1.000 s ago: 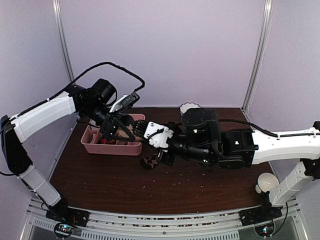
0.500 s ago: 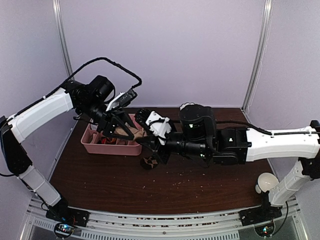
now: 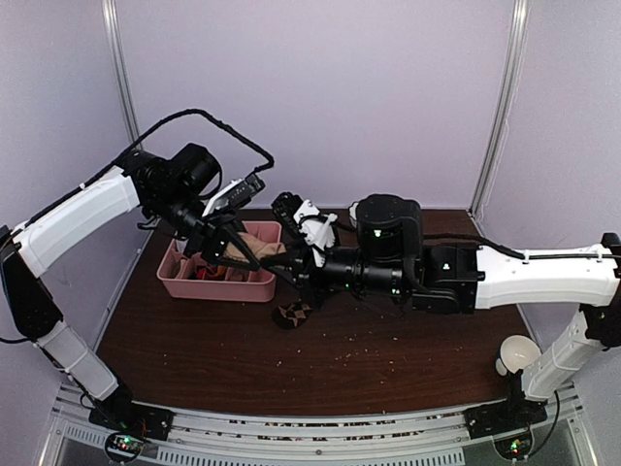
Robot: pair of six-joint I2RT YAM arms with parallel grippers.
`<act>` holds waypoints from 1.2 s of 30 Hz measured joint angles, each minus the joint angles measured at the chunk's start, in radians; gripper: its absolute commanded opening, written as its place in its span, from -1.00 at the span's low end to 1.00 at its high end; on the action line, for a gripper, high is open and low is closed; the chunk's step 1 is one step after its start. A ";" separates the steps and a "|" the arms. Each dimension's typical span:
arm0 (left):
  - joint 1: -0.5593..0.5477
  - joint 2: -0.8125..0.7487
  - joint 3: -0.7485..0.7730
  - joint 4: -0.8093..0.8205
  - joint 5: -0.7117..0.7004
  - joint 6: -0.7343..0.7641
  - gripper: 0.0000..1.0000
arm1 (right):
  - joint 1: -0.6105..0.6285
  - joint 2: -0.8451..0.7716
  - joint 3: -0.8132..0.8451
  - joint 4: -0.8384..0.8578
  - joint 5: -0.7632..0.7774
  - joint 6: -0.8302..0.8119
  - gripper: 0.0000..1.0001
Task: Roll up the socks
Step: Roll the sock at the center of the board, then place the sock in the storage box.
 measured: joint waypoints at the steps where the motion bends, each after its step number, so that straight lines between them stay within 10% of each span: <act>1: 0.000 0.001 0.006 -0.005 -0.005 0.002 -1.00 | -0.002 0.000 -0.004 0.010 -0.004 0.001 -0.86; 4: 0.000 0.010 0.024 -0.026 -0.024 0.008 -1.00 | -0.005 0.000 -0.016 0.027 -0.009 0.008 -0.41; 8: 0.010 0.058 0.101 -0.082 -0.084 0.021 -1.00 | -0.027 -0.002 -0.035 0.030 0.018 0.047 0.98; 22: 0.225 0.541 0.625 -0.058 -0.771 -0.171 -1.00 | -0.129 -0.192 -0.245 -0.061 0.255 0.102 0.99; 36: 0.186 0.811 0.772 -0.073 -0.942 -0.275 -1.00 | -0.138 -0.202 -0.277 -0.118 0.291 0.155 0.99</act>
